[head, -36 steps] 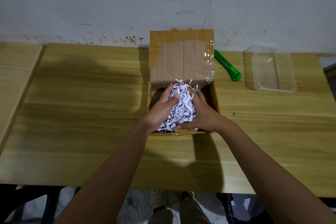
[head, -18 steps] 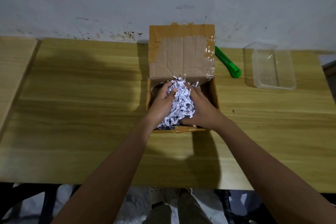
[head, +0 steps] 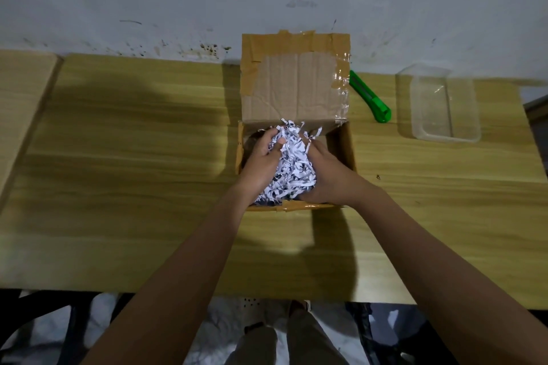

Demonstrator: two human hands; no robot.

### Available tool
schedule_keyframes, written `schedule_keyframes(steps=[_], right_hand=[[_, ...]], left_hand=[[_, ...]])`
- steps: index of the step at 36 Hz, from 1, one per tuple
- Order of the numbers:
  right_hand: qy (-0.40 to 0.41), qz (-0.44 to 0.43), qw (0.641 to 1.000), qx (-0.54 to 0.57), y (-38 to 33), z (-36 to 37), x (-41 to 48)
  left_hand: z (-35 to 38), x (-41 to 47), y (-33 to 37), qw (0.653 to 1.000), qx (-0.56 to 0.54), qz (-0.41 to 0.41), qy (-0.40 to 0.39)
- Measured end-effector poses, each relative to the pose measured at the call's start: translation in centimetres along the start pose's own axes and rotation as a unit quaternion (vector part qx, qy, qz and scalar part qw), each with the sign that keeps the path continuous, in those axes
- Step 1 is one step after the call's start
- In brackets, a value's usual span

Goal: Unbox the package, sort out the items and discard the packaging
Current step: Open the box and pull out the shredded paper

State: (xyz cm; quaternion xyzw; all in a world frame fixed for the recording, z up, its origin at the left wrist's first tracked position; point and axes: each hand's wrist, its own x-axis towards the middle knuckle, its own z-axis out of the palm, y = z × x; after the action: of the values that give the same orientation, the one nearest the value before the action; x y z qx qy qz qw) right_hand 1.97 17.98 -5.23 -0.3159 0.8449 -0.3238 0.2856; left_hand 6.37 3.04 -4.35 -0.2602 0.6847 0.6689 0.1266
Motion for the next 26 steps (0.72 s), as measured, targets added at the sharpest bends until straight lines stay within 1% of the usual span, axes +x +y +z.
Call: schedule_keyframes(steps=[3,7,13,18,21,23,26], right_hand=[[0.014,-0.003,1.0,0.008,-0.1,0.5,0.1],[0.013,0.012,0.999,0.03,-0.3,0.6,0.2],[0.017,0.026,0.998,0.05,0.1,0.5,0.4],[0.023,0.023,0.995,0.093,-0.3,0.1,0.2],[0.029,0.028,0.989,0.141,-0.4,0.1,0.3],[0.036,0.025,0.988,0.148,-0.5,0.0,0.3],[0.044,0.023,0.984,0.169,-0.9,-0.2,0.3]], left_hand=[[-0.1,-0.1,0.2,0.999,-0.032,-0.021,0.0],[0.0,-0.4,0.7,0.995,-0.088,-0.051,-0.003],[0.0,-0.2,0.5,0.99,-0.11,-0.083,-0.002],[-0.2,-0.2,1.3,0.986,-0.15,-0.075,-0.004],[-0.4,-0.2,1.9,0.987,-0.152,-0.061,0.005],[-0.4,-0.3,2.2,0.986,-0.157,-0.049,0.003],[-0.5,-0.3,2.4,0.988,-0.151,-0.035,0.022]])
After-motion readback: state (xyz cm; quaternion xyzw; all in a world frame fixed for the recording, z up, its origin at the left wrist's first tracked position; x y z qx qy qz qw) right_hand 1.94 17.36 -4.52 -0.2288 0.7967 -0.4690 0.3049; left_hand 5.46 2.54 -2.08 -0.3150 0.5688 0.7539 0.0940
